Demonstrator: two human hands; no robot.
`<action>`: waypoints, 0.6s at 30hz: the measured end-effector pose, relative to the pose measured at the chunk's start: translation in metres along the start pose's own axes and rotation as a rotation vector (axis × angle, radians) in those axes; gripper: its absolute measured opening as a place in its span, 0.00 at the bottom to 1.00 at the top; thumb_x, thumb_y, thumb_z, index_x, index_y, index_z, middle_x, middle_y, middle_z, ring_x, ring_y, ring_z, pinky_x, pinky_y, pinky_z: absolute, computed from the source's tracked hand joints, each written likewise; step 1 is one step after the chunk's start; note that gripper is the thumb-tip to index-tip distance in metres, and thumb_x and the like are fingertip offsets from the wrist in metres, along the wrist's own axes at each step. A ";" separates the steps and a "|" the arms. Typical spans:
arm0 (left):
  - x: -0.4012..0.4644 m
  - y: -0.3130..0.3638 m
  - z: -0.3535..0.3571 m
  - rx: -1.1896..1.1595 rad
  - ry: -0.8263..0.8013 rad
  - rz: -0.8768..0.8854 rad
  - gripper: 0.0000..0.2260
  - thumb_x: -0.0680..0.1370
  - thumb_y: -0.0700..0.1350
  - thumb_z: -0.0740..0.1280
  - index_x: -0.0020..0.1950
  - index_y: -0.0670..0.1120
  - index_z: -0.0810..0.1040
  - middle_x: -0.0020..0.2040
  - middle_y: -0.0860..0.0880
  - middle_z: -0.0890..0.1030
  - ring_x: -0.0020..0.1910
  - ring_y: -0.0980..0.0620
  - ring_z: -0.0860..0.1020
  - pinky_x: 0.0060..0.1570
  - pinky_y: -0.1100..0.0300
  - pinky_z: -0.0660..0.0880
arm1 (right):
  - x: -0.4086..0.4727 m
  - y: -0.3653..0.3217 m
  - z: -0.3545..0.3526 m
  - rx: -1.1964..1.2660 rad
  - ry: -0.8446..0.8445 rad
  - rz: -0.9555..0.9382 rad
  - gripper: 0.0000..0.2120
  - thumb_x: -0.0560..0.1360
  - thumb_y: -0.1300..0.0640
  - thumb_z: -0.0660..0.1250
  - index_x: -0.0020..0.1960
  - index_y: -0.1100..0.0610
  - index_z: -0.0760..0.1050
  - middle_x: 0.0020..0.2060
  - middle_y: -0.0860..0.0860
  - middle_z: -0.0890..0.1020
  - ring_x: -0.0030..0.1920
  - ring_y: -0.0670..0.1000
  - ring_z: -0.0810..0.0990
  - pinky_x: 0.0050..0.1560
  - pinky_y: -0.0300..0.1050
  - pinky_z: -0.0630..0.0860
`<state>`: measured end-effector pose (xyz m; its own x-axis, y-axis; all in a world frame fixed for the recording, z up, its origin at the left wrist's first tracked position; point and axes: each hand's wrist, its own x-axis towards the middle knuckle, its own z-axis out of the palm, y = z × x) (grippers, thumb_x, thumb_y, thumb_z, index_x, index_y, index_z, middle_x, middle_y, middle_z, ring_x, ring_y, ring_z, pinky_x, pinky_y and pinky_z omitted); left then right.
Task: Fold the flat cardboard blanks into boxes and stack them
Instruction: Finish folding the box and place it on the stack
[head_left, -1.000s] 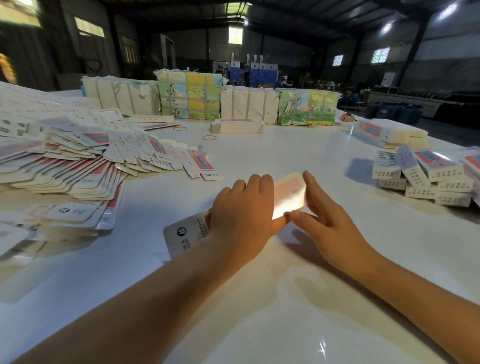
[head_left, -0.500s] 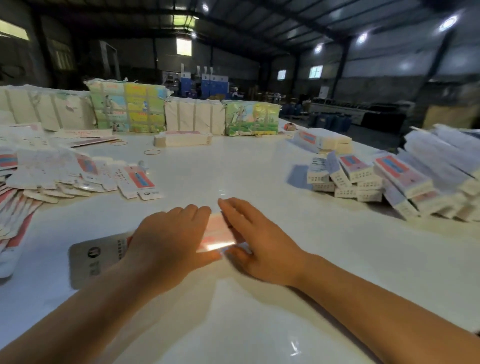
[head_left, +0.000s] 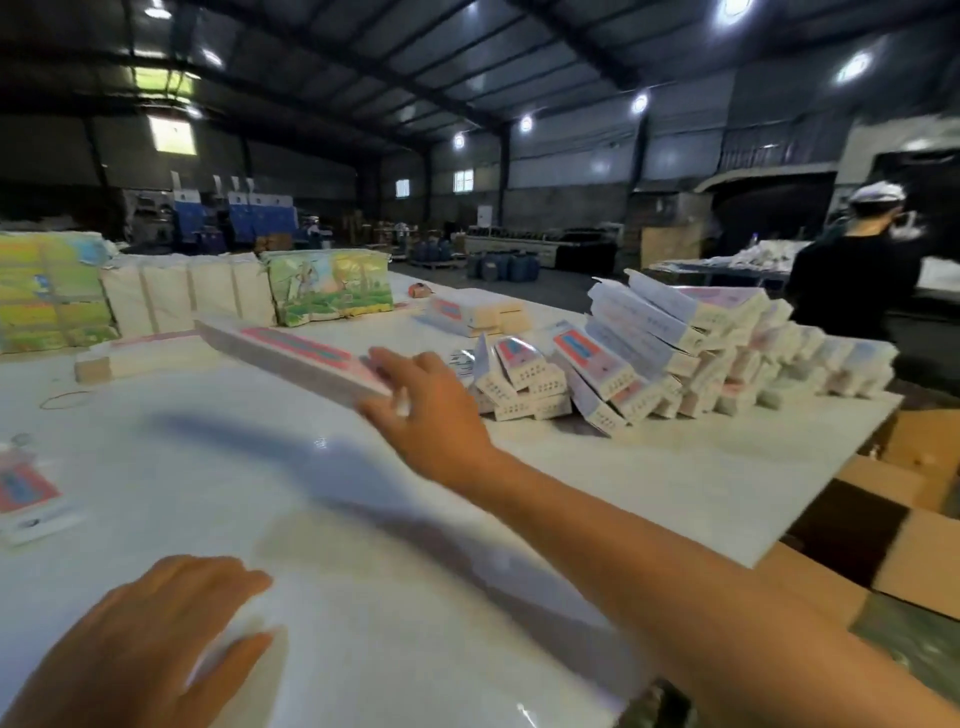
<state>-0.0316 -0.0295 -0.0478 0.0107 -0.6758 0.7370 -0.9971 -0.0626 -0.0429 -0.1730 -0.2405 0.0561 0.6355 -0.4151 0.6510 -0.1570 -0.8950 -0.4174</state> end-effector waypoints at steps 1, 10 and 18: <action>-0.001 0.001 0.001 -0.029 -0.047 0.011 0.18 0.78 0.64 0.51 0.53 0.53 0.72 0.48 0.57 0.72 0.43 0.54 0.71 0.41 0.57 0.71 | 0.017 0.015 -0.017 -0.026 0.064 0.050 0.22 0.77 0.48 0.64 0.70 0.50 0.69 0.54 0.57 0.74 0.53 0.56 0.73 0.48 0.47 0.70; 0.013 0.021 -0.020 -0.007 -0.185 0.036 0.08 0.75 0.57 0.56 0.48 0.56 0.70 0.43 0.58 0.69 0.38 0.59 0.67 0.25 0.60 0.75 | 0.023 0.176 -0.121 -0.828 -0.037 0.586 0.21 0.77 0.42 0.57 0.67 0.47 0.70 0.61 0.59 0.72 0.60 0.61 0.72 0.54 0.51 0.73; 0.018 0.045 -0.044 0.039 -0.381 -0.182 0.16 0.73 0.55 0.54 0.49 0.55 0.80 0.45 0.59 0.76 0.43 0.58 0.75 0.38 0.69 0.69 | 0.040 0.151 -0.103 -1.034 -0.031 0.349 0.32 0.72 0.31 0.60 0.65 0.53 0.72 0.64 0.62 0.69 0.63 0.64 0.66 0.60 0.60 0.68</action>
<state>-0.0800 -0.0123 -0.0070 0.2208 -0.8737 0.4335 -0.9728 -0.2290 0.0341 -0.2485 -0.4093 0.0844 0.4496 -0.6812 0.5777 -0.8823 -0.4394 0.1684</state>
